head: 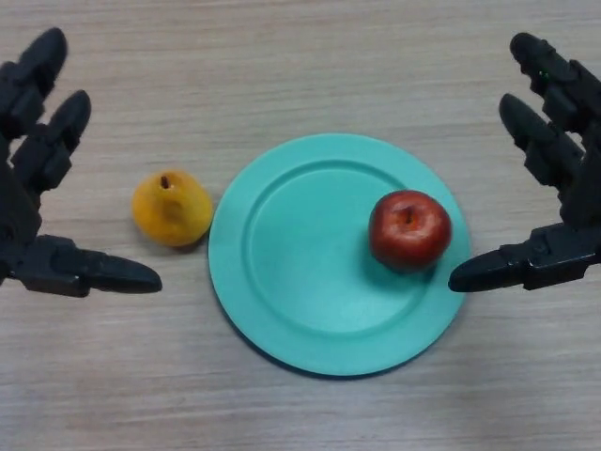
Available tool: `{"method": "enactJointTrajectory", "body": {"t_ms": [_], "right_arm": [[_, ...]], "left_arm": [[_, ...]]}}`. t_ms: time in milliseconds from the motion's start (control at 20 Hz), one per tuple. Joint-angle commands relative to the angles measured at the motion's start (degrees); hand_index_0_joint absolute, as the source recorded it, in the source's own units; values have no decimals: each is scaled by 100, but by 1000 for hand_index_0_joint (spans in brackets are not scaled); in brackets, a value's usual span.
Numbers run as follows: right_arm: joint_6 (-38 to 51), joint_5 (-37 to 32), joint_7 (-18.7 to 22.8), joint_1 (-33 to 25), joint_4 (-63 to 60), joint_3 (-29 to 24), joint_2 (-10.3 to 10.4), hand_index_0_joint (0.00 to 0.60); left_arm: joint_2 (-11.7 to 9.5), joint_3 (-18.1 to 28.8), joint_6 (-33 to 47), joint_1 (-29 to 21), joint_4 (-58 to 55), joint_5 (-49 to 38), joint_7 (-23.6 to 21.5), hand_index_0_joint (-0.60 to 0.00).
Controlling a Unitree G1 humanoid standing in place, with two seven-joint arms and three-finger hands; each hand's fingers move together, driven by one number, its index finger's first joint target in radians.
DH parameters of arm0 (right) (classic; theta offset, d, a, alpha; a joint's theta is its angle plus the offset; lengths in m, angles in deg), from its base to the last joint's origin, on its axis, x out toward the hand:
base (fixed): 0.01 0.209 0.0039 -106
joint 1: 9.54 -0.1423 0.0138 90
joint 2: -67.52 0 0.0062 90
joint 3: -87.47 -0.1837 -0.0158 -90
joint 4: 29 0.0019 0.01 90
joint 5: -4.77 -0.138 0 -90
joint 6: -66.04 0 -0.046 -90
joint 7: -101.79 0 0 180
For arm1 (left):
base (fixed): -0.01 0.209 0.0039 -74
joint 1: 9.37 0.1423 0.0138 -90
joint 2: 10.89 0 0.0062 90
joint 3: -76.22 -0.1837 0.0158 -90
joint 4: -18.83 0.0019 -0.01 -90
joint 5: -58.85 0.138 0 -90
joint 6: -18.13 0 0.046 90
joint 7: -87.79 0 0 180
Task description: Pick up the red apple and place it on the plate
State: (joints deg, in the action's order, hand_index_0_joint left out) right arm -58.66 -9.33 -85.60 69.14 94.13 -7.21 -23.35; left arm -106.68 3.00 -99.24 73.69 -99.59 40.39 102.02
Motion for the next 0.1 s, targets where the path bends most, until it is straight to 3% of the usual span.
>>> {"method": "enactJointTrajectory", "body": {"t_ms": [50,100], "right_arm": [[986,-42,-62,-163,382,-280,-68,0],[959,-37,-103,-138,425,-295,-81,0]], "left_arm": [[-175,301,825,-207,-316,36,-132,0],[-171,276,853,-233,-291,67,-148,0]]}}
